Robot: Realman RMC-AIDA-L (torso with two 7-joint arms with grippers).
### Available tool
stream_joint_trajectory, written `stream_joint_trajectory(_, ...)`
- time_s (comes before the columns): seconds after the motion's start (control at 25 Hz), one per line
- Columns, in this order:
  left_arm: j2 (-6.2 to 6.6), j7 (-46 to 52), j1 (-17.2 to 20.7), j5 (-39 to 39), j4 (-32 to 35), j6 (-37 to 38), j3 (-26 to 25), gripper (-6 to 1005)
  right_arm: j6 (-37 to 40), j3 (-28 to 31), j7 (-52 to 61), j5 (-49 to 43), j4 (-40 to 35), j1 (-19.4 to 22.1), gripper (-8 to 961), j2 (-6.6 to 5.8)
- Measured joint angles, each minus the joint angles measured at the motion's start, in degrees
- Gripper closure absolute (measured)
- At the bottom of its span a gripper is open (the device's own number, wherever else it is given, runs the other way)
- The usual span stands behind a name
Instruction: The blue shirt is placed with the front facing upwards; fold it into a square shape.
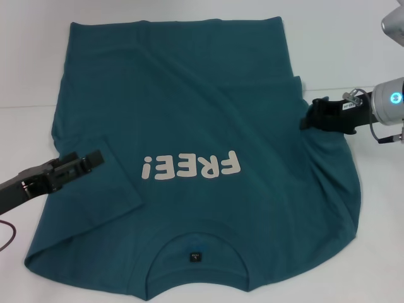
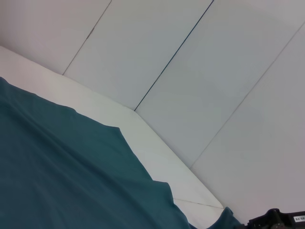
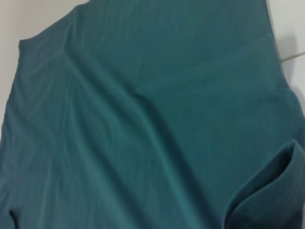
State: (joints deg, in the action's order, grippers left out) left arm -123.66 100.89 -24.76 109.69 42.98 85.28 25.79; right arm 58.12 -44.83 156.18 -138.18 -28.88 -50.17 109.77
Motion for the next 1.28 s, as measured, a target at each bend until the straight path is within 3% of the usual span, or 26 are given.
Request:
stream_joint_trajectory(0.48,0.0,-0.1,0.5,0.0,0.0,-0.2,-1.0,66,-2.3,-4.3,0.0,-0.9,0.2,-3.2,825,1.63)
stream_joint_trajectory(0.92,0.0,-0.3,0.7,-0.3,0.0,-0.2,-1.7,66,-2.4,-9.1,-0.4,-1.1,0.2,-3.5,801,1.79)
stream_joint_trajectory(1.16,0.0,-0.2,0.7,-0.3,0.0,-0.1,-1.7,65,-2.3,-11.6,-2.3,-1.8,-0.5,-3.9,571,2.13)
stream_joint_trajectory(1.28,0.0,0.0,0.8,-0.4,0.0,0.2,-1.8,65,-2.2,-11.6,-2.5,-2.1,-1.1,-3.5,418,1.47)
